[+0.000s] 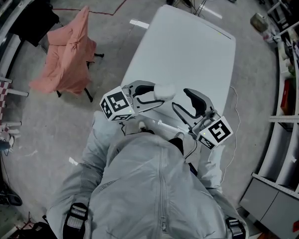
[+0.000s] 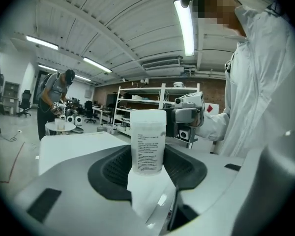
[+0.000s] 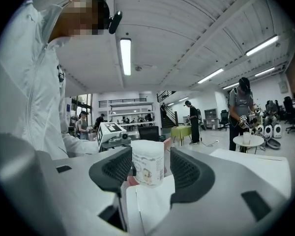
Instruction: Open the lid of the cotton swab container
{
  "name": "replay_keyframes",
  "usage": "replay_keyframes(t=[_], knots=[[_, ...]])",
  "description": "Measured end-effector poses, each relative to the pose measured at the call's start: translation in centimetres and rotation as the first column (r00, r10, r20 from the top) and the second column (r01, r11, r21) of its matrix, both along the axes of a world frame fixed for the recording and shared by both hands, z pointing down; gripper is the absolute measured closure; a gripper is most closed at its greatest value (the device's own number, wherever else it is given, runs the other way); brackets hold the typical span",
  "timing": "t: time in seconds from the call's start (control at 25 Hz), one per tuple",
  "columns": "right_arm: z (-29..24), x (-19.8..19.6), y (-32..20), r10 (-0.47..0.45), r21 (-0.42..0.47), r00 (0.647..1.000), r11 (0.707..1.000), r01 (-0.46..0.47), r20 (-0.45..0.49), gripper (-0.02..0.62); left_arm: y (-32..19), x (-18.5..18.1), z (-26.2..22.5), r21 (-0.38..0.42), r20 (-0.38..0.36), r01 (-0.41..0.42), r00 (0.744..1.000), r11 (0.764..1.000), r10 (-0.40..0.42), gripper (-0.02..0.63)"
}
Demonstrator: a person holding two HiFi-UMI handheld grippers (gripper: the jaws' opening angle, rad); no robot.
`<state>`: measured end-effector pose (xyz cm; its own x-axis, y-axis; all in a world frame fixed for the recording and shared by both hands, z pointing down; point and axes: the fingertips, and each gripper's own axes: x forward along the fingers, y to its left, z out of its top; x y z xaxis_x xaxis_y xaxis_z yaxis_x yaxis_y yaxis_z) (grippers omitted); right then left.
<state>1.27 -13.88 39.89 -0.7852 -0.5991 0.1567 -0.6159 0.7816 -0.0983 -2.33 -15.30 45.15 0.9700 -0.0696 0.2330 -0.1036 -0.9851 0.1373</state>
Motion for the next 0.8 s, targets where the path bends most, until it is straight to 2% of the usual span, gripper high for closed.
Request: replay_keyframes(t=[0.24, 0.48, 0.6, 0.8], knots=[[-0.6, -1.3, -0.5, -0.067, 0.000, 0.997, 0.998, 0.067, 0.027, 0.348, 1.2, 0.0, -1.6, 0.020, -0.064, -0.129, 0.989, 0.991, 0.130, 0.397], [-0.8, -2.8, 1.4, -0.193, 0.022, 0.981, 0.981, 0.193, 0.011, 0.348, 3.2, 0.6, -1.0, 0.053, -0.007, -0.242, 0.970, 0.969, 0.243, 0.397], [-0.7, -3.0, 2.0, -0.213, 0.033, 0.977, 0.976, 0.213, -0.007, 0.348, 3.9, 1.0, -1.1, 0.060, -0.014, -0.257, 0.966, 0.965, 0.258, 0.397], [-0.9, -2.3, 2.3, -0.206, 0.004, 0.978, 0.979, 0.206, 0.027, 0.348, 4.4, 1.6, -1.3, 0.066, -0.019, -0.255, 0.966, 0.965, 0.257, 0.396]])
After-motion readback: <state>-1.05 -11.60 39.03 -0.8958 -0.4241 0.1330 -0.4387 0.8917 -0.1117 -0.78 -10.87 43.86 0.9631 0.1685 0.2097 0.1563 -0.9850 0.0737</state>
